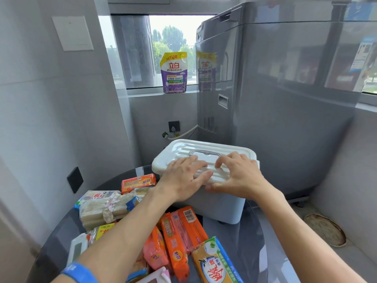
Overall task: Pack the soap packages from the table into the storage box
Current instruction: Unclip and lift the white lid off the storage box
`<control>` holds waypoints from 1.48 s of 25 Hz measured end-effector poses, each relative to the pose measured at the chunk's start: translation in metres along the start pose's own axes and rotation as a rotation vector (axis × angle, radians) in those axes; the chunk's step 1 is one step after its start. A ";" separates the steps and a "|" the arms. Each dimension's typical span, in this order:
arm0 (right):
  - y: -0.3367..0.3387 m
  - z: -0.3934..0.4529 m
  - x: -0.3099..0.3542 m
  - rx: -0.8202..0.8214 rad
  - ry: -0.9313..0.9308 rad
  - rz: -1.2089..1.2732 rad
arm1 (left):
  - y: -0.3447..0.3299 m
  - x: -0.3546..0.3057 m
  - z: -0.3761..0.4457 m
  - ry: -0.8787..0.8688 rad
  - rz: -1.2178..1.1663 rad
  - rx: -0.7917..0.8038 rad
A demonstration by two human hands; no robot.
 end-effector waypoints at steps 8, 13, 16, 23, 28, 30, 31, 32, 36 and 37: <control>0.010 0.001 -0.003 -0.064 -0.077 0.164 | 0.022 0.002 -0.038 -0.033 -0.055 -0.493; 0.022 -0.003 -0.010 -0.145 -0.130 0.305 | 0.035 -0.003 -0.048 -0.091 -0.261 -0.636; 0.030 -0.007 -0.022 -0.128 -0.181 0.472 | 0.040 -0.008 -0.056 -0.093 -0.287 -0.762; 0.042 -0.026 -0.048 -0.158 -0.197 0.813 | -0.009 -0.017 -0.017 -0.139 0.255 -0.003; 0.052 -0.039 -0.062 -0.232 -0.211 0.849 | -0.015 -0.031 -0.043 -0.158 0.299 -0.206; 0.058 -0.046 -0.070 -0.274 -0.220 0.889 | -0.011 -0.039 -0.053 -0.202 0.370 -0.333; 0.059 -0.048 -0.076 -0.287 -0.235 0.917 | 0.001 -0.040 -0.054 -0.189 0.400 -0.423; 0.059 -0.051 -0.081 -0.292 -0.253 0.938 | 0.018 -0.039 -0.053 -0.157 0.430 -0.509; 0.042 -0.059 -0.098 -0.236 -0.336 0.991 | 0.086 -0.019 -0.051 0.017 0.494 -0.678; 0.035 -0.059 -0.100 -0.215 -0.358 0.988 | 0.099 -0.011 -0.053 0.050 0.504 -0.699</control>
Point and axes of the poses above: each hand's wrist, its own z-axis towards the middle knuckle, its own y-axis out of the back of the hand, x = y × z, the point moved 8 cm from there along z, towards the middle knuckle
